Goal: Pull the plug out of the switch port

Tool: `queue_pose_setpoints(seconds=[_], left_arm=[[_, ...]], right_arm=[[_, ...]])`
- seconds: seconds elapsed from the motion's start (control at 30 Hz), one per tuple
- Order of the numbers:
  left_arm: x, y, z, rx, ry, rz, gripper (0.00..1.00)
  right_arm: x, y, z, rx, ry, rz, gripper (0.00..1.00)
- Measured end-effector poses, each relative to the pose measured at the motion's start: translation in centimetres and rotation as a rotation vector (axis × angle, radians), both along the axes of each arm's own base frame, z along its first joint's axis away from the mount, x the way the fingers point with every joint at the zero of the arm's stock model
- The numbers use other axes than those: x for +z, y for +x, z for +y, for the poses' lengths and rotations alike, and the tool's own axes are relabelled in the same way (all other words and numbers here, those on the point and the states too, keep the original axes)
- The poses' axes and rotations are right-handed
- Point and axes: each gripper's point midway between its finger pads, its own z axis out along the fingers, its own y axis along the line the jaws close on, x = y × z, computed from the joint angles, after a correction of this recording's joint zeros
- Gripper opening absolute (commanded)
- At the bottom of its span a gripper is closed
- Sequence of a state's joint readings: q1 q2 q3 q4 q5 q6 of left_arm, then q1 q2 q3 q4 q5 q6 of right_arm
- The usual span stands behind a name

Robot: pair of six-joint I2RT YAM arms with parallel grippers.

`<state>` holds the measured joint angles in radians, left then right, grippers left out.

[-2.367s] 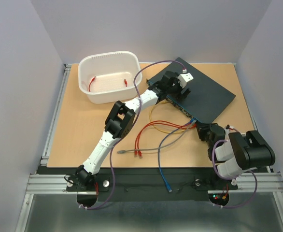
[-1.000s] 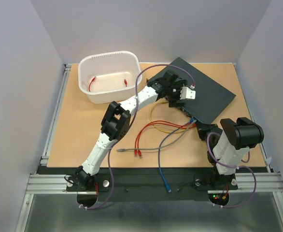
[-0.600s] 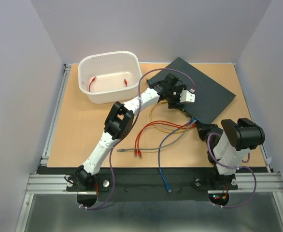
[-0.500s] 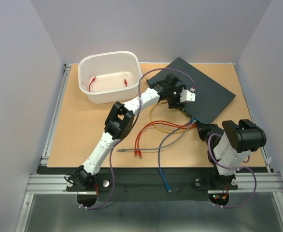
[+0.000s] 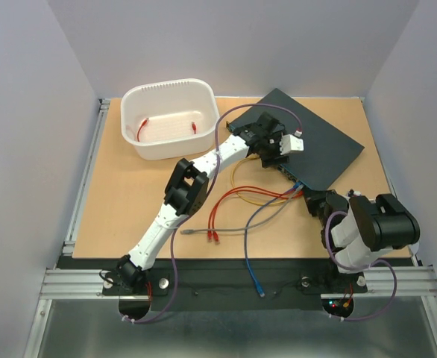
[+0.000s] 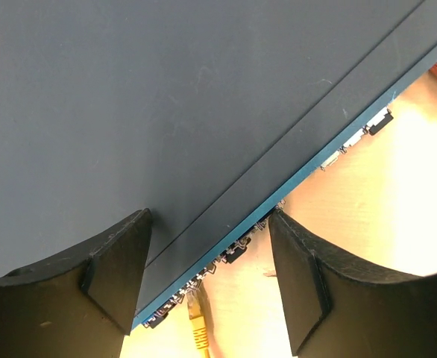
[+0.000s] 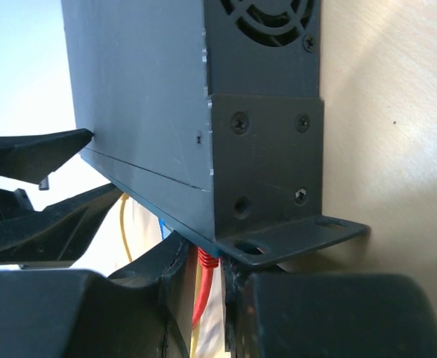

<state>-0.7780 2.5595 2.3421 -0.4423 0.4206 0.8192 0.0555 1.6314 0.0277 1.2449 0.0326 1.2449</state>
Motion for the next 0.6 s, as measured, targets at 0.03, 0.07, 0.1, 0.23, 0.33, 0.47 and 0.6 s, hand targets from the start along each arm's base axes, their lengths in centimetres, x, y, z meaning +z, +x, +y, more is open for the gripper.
queue_pose_setpoints(seconds=[0.03,0.07,0.1,0.23,0.33,0.47,0.6], left_arm=[[-0.01,0.01,0.03,0.006,0.001,0.004,0.73],[0.02,0.04,0.02,0.012,0.001,0.007,0.73],[0.01,0.04,0.02,0.015,0.001,0.008,0.73],[0.04,0.06,0.03,0.024,0.001,0.011,0.73],[0.03,0.05,0.05,0.029,0.002,0.014,0.73],[0.0,0.05,0.06,0.036,0.006,0.014,0.73],[0.03,0.04,0.04,0.042,0.008,0.013,0.72]], right_arm=[[-0.02,0.0,0.01,-0.002,-0.005,0.007,0.0],[0.05,0.02,0.1,-0.003,-0.01,0.013,0.0],[0.05,-0.01,0.13,-0.004,-0.013,0.018,0.0],[0.09,-0.01,0.2,-0.006,-0.017,0.03,0.01],[0.03,0.01,0.3,-0.01,-0.023,0.03,0.0],[0.03,0.15,0.46,-0.018,-0.026,0.019,0.0],[-0.04,0.1,0.47,-0.023,-0.029,0.009,0.0]])
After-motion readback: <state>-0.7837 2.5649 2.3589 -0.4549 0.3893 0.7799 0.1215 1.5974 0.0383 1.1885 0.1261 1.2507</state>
